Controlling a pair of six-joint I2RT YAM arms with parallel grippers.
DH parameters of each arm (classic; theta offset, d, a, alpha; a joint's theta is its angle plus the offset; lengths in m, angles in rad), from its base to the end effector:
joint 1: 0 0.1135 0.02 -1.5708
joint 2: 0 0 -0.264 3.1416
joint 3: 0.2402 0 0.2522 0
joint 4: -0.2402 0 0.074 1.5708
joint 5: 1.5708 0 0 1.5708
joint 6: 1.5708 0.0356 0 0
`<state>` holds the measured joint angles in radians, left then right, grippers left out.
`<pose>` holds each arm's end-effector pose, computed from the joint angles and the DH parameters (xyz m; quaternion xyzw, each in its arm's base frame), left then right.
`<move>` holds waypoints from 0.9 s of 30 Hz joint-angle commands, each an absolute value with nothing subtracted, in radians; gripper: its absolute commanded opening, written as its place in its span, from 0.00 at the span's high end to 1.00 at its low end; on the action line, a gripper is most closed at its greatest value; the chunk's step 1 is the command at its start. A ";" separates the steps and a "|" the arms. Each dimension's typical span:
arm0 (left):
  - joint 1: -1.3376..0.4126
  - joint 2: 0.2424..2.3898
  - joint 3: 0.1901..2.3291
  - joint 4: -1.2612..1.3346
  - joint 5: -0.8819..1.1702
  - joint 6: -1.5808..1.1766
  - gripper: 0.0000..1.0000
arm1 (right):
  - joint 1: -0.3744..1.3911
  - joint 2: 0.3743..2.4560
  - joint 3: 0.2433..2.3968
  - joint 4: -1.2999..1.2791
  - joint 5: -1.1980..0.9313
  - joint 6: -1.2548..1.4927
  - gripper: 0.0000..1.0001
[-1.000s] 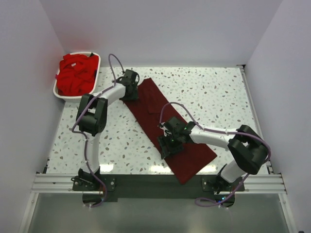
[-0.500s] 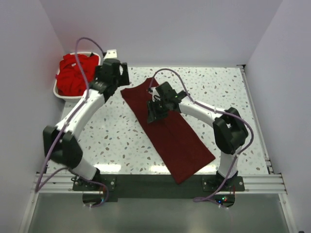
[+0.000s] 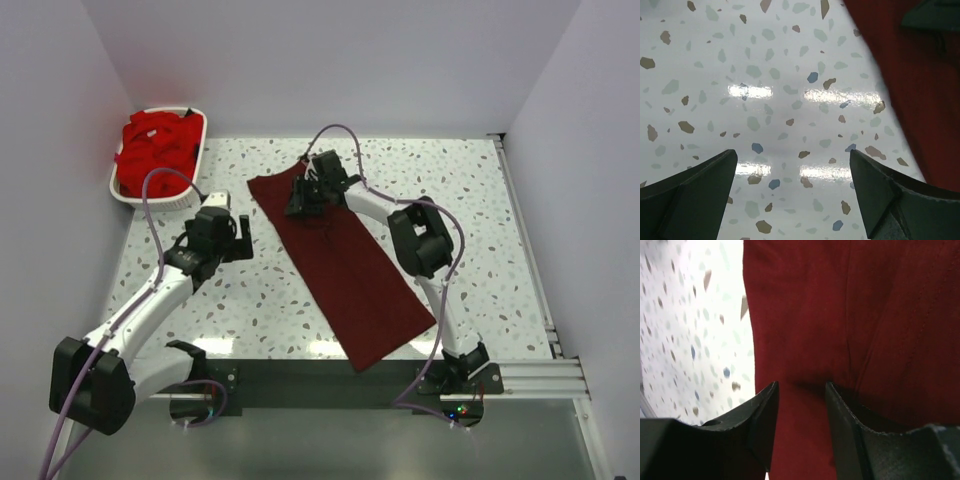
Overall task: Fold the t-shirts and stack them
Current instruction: Fold the tshirt
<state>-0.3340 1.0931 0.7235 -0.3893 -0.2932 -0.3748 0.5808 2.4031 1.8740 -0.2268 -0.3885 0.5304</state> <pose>0.2180 -0.0647 0.2410 -0.0762 0.9075 -0.0097 0.4130 0.4397 0.3047 0.1460 -0.0992 0.8987 0.3556 0.2369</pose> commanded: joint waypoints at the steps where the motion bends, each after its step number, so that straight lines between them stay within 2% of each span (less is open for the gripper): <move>1: -0.328 1.049 0.703 -0.284 -0.233 -0.382 0.00 | 0.517 2.488 1.940 -0.157 -0.305 0.616 0.52; 8: -0.328 1.133 0.715 -0.265 -0.219 -0.358 0.00 | 0.378 2.554 1.986 -0.141 -0.190 0.793 0.45; 13: -0.328 1.140 0.713 -0.261 -0.218 -0.348 0.00 | 0.334 2.554 2.164 -0.213 -0.259 0.718 0.34; 16: -0.328 1.149 0.715 -0.258 -0.195 -0.351 0.00 | 0.333 2.479 2.166 -0.242 -0.305 0.642 0.30; 18: -0.330 1.158 0.718 -0.259 -0.178 -0.357 0.00 | 0.333 2.344 2.052 -0.245 -0.328 0.608 0.26; 23: -0.348 1.192 0.718 -0.270 -0.066 -0.426 0.00 | 0.333 2.031 1.734 -0.383 -0.262 0.470 0.28; 27: -0.448 1.226 0.730 -0.310 -0.043 -0.529 0.00 | 0.333 1.747 1.414 -0.559 -0.073 0.371 0.31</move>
<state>-0.3843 1.2049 0.6941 -0.3103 -0.1040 -0.4351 0.3378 1.9259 1.5570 -0.3912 -0.2207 0.4908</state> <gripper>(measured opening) 0.997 0.699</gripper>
